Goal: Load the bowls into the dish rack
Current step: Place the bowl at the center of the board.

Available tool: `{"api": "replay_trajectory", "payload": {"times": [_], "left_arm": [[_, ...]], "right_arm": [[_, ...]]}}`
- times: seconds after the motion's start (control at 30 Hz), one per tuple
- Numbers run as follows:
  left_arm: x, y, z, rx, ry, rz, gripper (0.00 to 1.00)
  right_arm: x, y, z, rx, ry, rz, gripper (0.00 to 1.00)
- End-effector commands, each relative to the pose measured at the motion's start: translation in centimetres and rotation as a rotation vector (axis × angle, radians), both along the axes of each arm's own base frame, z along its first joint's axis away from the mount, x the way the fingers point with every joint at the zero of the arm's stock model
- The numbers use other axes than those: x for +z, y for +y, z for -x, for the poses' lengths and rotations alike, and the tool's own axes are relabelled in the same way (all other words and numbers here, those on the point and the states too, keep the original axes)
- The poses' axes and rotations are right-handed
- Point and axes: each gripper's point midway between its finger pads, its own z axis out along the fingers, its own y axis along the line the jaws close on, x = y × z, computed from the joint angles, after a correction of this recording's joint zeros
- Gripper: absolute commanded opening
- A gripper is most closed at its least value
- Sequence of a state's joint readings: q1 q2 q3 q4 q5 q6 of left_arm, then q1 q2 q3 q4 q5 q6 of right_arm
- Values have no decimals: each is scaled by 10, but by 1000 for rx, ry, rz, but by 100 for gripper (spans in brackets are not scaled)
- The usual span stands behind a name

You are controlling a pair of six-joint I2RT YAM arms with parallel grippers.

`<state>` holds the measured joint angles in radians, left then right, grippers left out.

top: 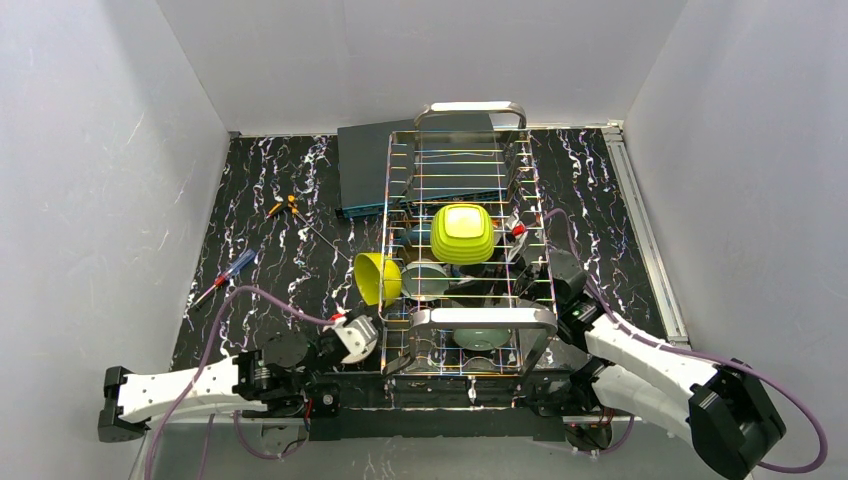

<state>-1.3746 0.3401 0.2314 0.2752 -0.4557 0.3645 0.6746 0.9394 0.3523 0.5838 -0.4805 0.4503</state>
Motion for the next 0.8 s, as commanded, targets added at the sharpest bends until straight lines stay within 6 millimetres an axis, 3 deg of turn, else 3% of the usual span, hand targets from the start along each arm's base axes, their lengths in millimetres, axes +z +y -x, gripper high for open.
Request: {"api": "replay_trajectory", "payload": {"times": [0.0,0.1,0.23,0.37,0.43,0.5,0.6,0.77], "left_arm": [[14,8,3,-25,-127,42,0],[18,17,-1,9,-146,64,0],[39,32,-9,85,-157,111,0],[59,58,-26,256,-101,136,0],[65,67,-34,338,-51,160,0],[66,76,-42,441,29,206,0],[61,91,-51,620,158,295,8],[33,110,-46,811,399,313,0]], "right_arm": [[58,-2,-12,-73,-123,-127,99],[59,-9,-20,-148,-85,-132,99],[52,-22,-34,-271,-16,-87,99],[27,-66,-62,-588,125,37,99],[17,-86,-66,-702,162,73,99],[14,-97,-65,-751,166,72,99],[14,-106,-62,-781,166,49,99],[10,-122,-55,-830,176,74,99]]}}
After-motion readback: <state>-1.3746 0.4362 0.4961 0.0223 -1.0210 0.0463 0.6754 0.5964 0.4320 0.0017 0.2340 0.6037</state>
